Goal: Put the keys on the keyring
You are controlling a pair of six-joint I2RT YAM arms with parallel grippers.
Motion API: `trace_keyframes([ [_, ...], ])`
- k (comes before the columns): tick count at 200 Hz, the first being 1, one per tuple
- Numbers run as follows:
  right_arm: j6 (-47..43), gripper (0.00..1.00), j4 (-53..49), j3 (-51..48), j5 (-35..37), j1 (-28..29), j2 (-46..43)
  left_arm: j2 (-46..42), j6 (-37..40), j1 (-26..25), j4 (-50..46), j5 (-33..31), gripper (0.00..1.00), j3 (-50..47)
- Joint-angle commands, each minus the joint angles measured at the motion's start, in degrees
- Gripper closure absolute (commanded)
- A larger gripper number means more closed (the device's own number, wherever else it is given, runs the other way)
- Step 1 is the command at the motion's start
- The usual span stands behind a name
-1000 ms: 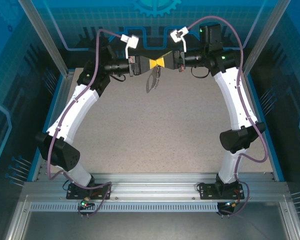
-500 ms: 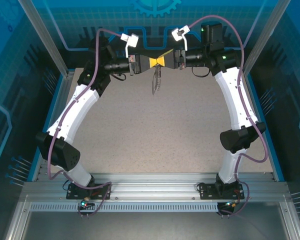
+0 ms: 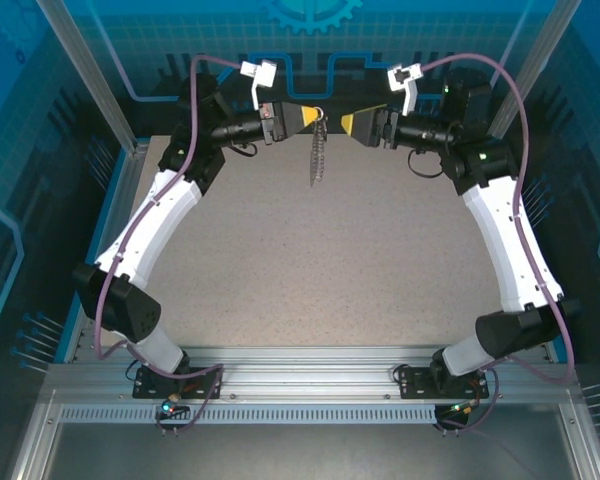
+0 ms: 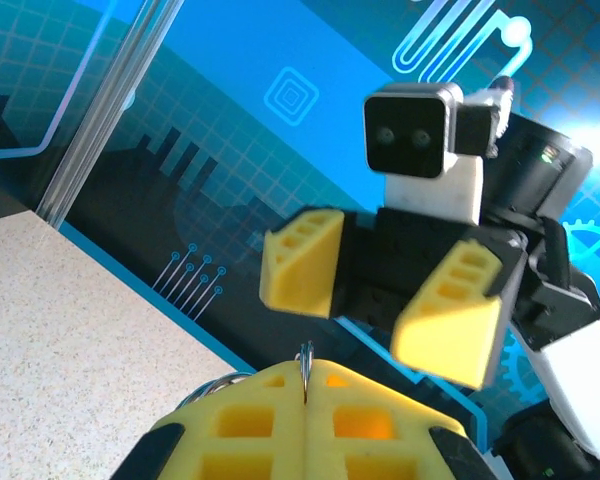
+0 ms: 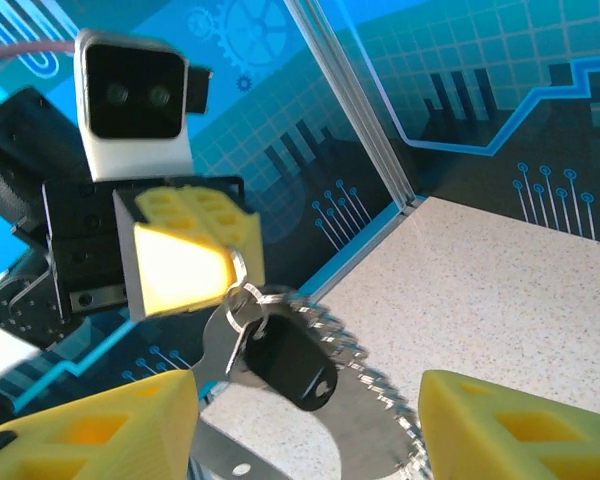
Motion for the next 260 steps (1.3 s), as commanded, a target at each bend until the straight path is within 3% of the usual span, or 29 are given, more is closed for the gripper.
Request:
trace_keyframes([
  [1,0.0,0.38,4.4,-4.2,4.4,2.9,-2.2,-2.2,-1.7,-0.8,2.9,-2.2,1.00,-0.1],
  [61,-1.1,0.37,5.6,-10.6,12.7,6.0,-5.2,-2.3,-2.2,-1.9,2.5,-2.8,1.00,-0.2],
  [167,-1.0,0.41,6.7,-4.7,12.2,6.1,-0.8,-2.1,-2.1,-2.2,2.0,-2.7,1.00,0.3],
  [187,-1.0,0.49,6.8,-4.0,11.2,6.2,-0.4,-1.8,-2.2,-2.2,2.0,-2.7,1.00,0.5],
  [231,-1.6,0.82,6.7,-3.3,7.2,6.4,0.2,-1.5,-2.2,-2.2,2.0,-2.9,1.00,0.9],
  [260,-2.6,0.98,5.5,-3.0,5.9,6.3,0.2,-1.3,-1.9,-2.1,1.5,-3.1,1.00,1.5],
])
